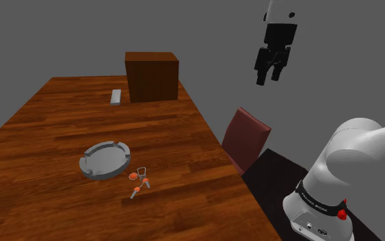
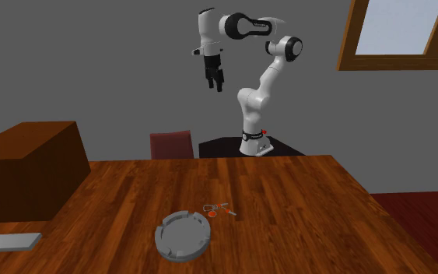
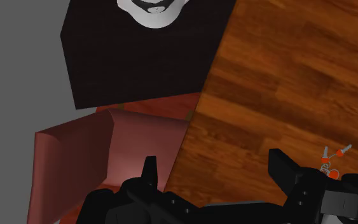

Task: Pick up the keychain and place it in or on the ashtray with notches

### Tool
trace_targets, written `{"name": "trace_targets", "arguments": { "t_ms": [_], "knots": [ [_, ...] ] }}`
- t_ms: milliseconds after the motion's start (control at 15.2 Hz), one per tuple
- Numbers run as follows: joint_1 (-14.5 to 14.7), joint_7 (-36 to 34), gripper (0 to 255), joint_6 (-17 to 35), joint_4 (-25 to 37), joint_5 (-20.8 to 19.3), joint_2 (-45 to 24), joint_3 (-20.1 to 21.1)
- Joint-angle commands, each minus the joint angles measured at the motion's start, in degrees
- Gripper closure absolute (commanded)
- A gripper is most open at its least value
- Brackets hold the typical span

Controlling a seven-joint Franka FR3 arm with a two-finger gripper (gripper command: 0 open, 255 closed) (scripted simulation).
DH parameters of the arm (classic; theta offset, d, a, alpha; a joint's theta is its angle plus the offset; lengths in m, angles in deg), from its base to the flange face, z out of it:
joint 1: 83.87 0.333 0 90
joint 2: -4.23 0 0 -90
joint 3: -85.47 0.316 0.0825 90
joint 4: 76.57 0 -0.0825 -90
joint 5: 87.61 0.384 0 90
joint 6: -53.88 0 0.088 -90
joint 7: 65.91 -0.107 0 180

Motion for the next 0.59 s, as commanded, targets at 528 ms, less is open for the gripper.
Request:
{"name": "trace_targets", "arguments": {
  "t_ms": [528],
  "knots": [
    [2.47, -7.47, 0, 14.11, -7.31, 5.86, -4.16, 8.26]
  ]
}}
